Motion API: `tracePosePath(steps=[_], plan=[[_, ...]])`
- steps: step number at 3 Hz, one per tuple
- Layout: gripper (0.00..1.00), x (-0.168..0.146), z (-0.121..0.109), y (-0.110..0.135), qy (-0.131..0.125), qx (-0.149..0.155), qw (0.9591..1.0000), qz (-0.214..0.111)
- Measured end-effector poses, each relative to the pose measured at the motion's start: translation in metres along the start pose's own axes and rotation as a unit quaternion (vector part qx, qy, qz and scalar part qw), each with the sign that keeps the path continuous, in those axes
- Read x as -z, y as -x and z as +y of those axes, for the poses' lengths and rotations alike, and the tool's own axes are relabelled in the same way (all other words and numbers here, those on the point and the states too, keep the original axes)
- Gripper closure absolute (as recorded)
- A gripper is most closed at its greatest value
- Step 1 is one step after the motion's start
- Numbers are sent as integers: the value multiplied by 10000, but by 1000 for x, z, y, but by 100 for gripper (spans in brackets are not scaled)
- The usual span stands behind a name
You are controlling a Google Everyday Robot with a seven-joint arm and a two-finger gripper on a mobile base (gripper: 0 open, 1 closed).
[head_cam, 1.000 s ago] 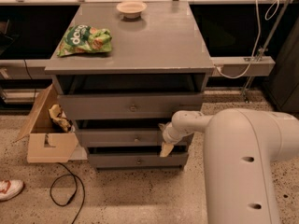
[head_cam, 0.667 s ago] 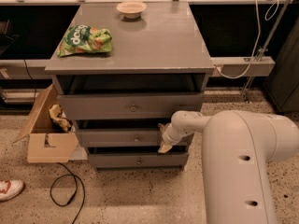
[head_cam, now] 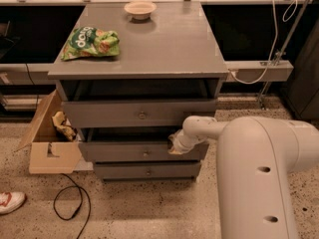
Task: Open middle drawer
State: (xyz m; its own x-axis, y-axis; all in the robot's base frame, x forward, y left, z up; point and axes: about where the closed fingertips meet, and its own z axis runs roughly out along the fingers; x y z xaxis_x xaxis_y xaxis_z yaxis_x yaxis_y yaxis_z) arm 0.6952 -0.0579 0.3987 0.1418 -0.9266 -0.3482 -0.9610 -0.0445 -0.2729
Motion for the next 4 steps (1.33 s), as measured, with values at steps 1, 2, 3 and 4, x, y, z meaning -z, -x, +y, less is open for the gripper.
tracePosePath(steps=[1, 2, 3, 4], plan=[[100, 5, -2, 2, -1, 0, 10000, -1], [73, 18, -1, 7, -87, 44, 9999, -104], [50, 18, -1, 7, -87, 44, 9999, -105], [27, 18, -1, 7, -87, 44, 9999, -105]])
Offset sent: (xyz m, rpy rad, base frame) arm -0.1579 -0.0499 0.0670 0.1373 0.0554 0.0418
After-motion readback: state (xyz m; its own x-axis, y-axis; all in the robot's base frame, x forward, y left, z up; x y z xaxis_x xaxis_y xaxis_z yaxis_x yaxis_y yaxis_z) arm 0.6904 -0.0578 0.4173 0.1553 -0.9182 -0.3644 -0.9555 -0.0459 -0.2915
